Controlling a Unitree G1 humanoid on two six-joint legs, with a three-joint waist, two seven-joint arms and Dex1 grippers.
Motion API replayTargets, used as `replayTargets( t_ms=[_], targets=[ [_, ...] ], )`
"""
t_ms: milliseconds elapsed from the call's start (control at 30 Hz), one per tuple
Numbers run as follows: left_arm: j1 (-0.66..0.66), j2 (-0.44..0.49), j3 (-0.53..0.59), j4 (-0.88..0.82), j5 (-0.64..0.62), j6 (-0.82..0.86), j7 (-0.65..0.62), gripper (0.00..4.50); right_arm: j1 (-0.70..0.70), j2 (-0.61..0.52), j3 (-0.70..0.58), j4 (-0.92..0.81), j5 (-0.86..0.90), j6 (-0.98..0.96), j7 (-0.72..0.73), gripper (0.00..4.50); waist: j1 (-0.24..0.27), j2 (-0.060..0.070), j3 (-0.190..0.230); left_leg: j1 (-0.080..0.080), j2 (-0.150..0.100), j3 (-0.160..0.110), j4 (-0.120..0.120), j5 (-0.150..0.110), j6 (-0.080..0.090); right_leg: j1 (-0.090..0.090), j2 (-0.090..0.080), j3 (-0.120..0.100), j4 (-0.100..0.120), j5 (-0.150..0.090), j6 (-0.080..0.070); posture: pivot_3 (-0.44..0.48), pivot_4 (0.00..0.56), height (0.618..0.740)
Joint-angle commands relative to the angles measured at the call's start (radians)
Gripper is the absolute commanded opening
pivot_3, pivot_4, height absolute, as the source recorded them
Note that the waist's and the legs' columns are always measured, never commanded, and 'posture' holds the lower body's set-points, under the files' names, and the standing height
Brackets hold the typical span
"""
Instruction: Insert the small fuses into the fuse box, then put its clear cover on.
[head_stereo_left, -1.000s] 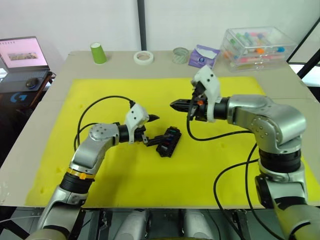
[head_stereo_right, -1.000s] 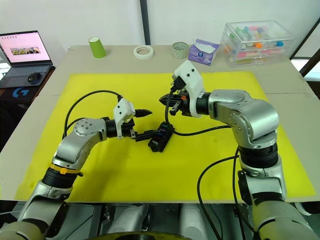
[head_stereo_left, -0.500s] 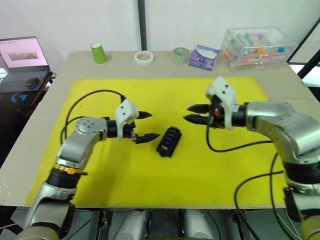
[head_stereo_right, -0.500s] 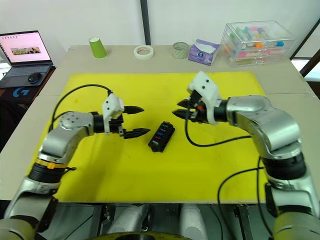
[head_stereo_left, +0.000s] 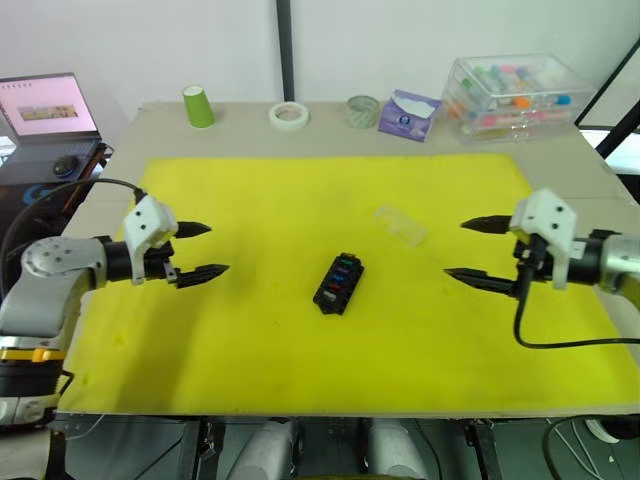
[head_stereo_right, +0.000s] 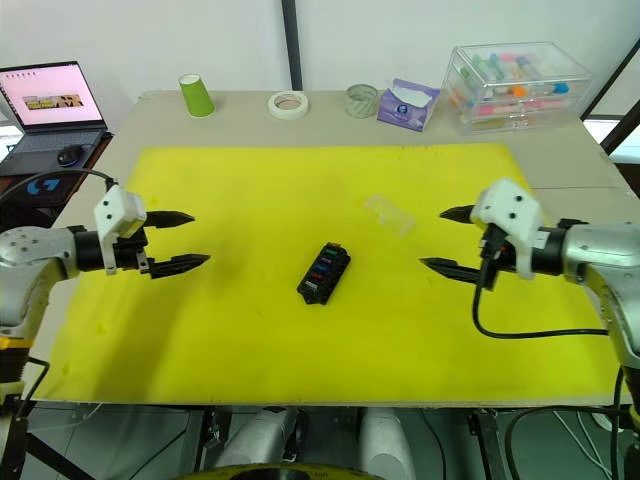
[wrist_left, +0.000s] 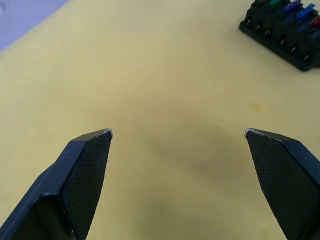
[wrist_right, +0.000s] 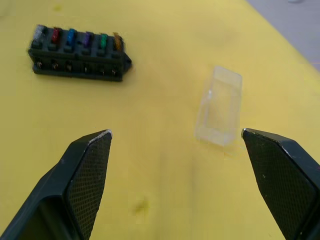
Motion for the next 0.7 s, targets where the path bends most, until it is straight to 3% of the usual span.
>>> replayTargets(
  t_ms=[33, 233, 400, 533, 700],
  targets=[
    [-0.007, -0.009, 0.035, -0.032, -0.023, -0.034, 0.016, 4.50, -0.008, 0.007, -0.033, 0.017, -0.010, -0.041, -0.022, 4.42, 0.001, 0.000, 0.000, 0.000, 0.000, 0.000, 0.000, 0.000, 0.000, 0.000, 0.000, 0.000, 0.000, 0.000, 0.000, 0.000, 0.150, 0.740],
    [-0.041, -0.092, 0.056, -0.149, -0.136, 0.036, 0.080, 4.50, 0.013, 0.070, -0.016, 0.036, -0.053, -0.077, -0.112, 4.42, 0.007, 0.000, 0.000, 0.000, 0.000, 0.000, 0.000, 0.000, 0.000, 0.000, 0.000, 0.001, 0.000, 0.000, 0.000, 0.000, 0.150, 0.740],
    [-0.164, -0.126, -0.026, -0.284, -0.233, 0.167, 0.077, 4.50, -0.022, 0.175, 0.022, 0.074, -0.100, -0.120, -0.224, 4.42, 0.014, -0.001, 0.001, 0.000, 0.000, 0.000, 0.001, 0.000, 0.000, 0.000, 0.000, 0.001, 0.001, 0.000, 0.000, 0.000, 0.150, 0.740],
    [-0.222, -0.156, -0.108, -0.333, -0.215, 0.153, 0.054, 4.50, -0.086, 0.275, 0.069, 0.152, -0.147, -0.204, -0.302, 4.42, 0.010, -0.001, 0.000, 0.001, 0.000, 0.001, 0.001, 0.000, 0.000, 0.000, 0.000, 0.001, 0.001, 0.000, 0.000, 0.000, 0.150, 0.740],
    [-0.268, -0.190, -0.148, -0.307, -0.203, 0.140, 0.061, 4.50, -0.137, 0.333, 0.099, 0.238, -0.109, -0.217, -0.258, 4.42, 0.004, 0.000, 0.001, 0.001, 0.000, 0.001, 0.000, 0.000, 0.000, 0.000, 0.001, 0.001, 0.001, 0.000, 0.000, 0.000, 0.150, 0.740]
  ],
)
